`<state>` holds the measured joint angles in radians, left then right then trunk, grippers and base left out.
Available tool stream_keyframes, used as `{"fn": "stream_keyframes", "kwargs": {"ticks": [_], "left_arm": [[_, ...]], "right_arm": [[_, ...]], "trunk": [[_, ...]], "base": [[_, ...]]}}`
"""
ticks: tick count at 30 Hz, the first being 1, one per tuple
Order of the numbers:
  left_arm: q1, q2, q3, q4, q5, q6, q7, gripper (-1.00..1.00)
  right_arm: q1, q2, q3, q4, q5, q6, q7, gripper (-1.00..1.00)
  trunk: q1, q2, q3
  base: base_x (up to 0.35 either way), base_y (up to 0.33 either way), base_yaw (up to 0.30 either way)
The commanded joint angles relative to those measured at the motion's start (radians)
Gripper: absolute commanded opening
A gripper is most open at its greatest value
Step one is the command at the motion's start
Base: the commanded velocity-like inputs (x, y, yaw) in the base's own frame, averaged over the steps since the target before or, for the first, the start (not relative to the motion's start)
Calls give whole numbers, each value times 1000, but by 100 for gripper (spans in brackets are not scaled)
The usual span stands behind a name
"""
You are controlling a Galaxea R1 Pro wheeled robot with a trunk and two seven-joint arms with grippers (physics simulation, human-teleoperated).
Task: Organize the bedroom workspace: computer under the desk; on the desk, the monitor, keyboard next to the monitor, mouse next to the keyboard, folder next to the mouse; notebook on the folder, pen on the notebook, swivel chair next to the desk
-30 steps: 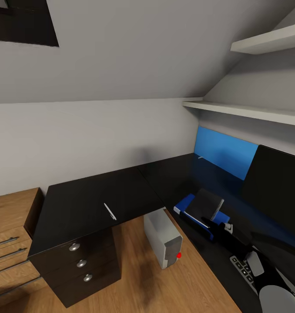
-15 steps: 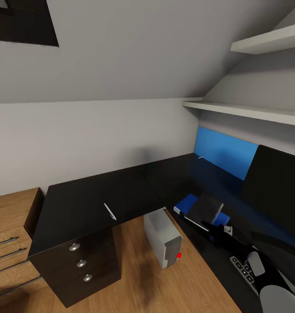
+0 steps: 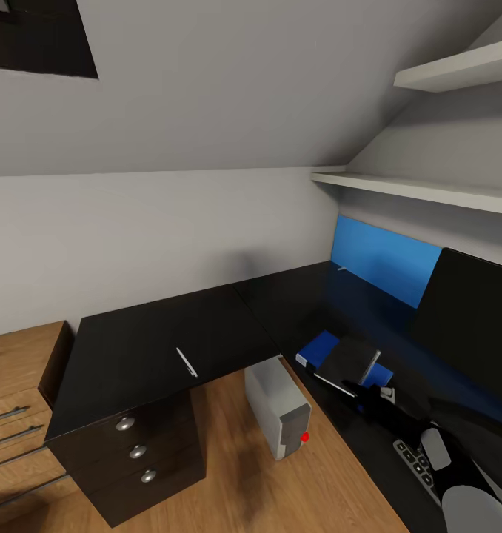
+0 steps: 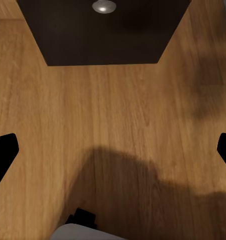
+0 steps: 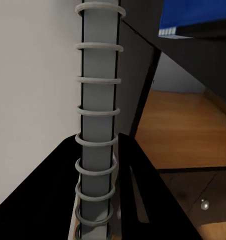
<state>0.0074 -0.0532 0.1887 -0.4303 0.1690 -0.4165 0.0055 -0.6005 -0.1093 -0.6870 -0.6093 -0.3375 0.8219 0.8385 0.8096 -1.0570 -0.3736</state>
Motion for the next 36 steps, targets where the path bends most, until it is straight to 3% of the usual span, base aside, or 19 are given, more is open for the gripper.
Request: {"fn": "stream_keyframes", "kwargs": {"ticks": [1, 20, 26, 36], "left_arm": [[0, 0, 1, -1, 4, -1, 1, 100], [0, 1, 2, 2, 6, -1, 0, 100], [0, 1, 2, 2, 6, -1, -1, 100], [0, 1, 3, 2, 6, -1, 0, 100]], "right_arm": [[-1, 0, -3, 0, 0, 5, 2, -100], [-1, 0, -17, 0, -8, 5, -10, -100], [-1, 1, -28, 0, -15, 4, -61, -100], [-1, 1, -37, 1, -23, 3, -87, -100]], "trunk": [[0, -1, -1], [0, -1, -1], [0, -1, -1], [0, -1, -1]], "base": [[228, 0, 0], [129, -22, 0], [52, -24, 0], [4, -2, 0]]}}
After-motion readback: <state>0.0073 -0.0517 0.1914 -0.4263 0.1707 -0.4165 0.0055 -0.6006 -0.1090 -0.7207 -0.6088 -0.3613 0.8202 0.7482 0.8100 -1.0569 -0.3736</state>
